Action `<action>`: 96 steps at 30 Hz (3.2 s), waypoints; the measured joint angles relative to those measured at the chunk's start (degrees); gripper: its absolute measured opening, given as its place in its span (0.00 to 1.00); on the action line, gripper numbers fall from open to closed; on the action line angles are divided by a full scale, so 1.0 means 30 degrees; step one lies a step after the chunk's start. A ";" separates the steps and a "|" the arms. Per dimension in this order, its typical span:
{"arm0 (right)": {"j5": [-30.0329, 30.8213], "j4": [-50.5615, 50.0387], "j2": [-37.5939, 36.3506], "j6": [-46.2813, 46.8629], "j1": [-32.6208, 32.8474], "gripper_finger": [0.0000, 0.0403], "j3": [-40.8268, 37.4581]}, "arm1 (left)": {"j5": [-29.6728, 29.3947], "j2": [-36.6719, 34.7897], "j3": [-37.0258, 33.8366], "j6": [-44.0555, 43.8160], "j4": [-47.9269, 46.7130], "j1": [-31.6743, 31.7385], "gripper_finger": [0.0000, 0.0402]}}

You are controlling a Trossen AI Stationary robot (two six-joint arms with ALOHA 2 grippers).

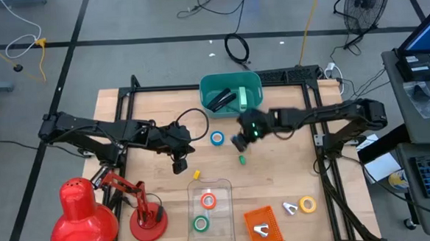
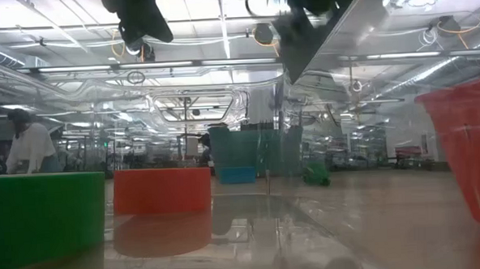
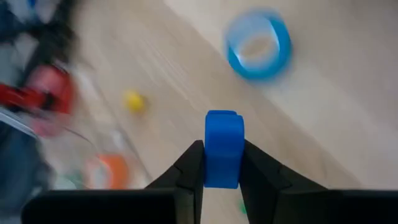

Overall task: Pick and place Stapler, Stapler remover, tape
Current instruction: Put the blue stapler into the green bin, then put the green stapler into the green bin

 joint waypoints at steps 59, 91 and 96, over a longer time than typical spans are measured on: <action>0.6749 -0.8585 0.7407 -0.3156 -0.9428 0.23 0.8764 | -0.0346 -0.0007 -0.0882 -0.1771 0.1033 -0.1369 0.00; -0.1150 -0.1145 0.0512 -0.2756 -0.7107 0.40 0.8764 | -0.0258 -0.0007 -0.0882 -0.1767 0.3277 -0.0696 0.00; -0.3268 -0.2345 -0.0894 -0.3265 -0.4876 0.38 0.8764 | -0.0197 -0.0007 -0.0882 -0.1829 0.4154 -0.0322 0.00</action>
